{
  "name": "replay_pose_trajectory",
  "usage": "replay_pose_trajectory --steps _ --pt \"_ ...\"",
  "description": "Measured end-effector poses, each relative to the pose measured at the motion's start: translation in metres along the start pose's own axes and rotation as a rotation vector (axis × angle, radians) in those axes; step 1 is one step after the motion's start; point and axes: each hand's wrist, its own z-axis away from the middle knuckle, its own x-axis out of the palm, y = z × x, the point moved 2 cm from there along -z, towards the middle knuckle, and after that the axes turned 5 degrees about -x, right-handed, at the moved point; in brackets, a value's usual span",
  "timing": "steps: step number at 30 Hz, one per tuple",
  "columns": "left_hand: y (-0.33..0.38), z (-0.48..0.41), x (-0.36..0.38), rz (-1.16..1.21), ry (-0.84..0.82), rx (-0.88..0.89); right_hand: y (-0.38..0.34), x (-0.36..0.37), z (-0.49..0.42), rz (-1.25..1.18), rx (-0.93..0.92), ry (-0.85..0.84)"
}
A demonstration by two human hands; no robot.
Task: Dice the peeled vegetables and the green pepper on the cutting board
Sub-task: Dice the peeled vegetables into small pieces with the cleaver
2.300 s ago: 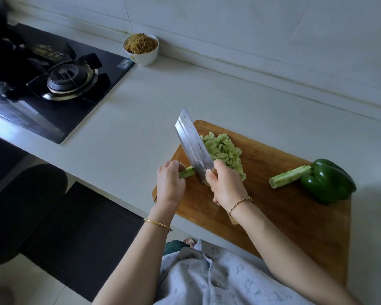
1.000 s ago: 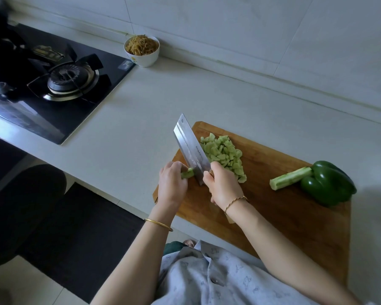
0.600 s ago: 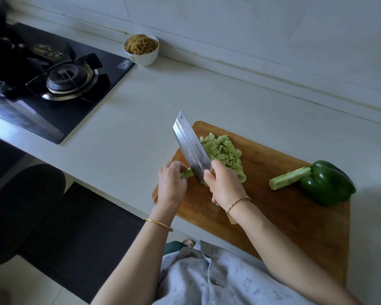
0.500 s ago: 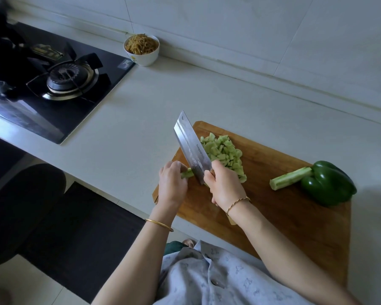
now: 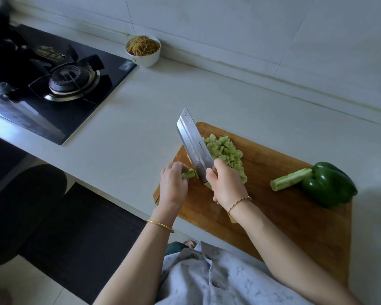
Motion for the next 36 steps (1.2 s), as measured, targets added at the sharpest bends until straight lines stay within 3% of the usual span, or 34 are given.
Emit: replay_pose_trajectory --steps 36 --pt "0.000 0.001 0.001 0.007 0.018 0.022 -0.003 0.011 -0.001 0.037 -0.001 -0.017"
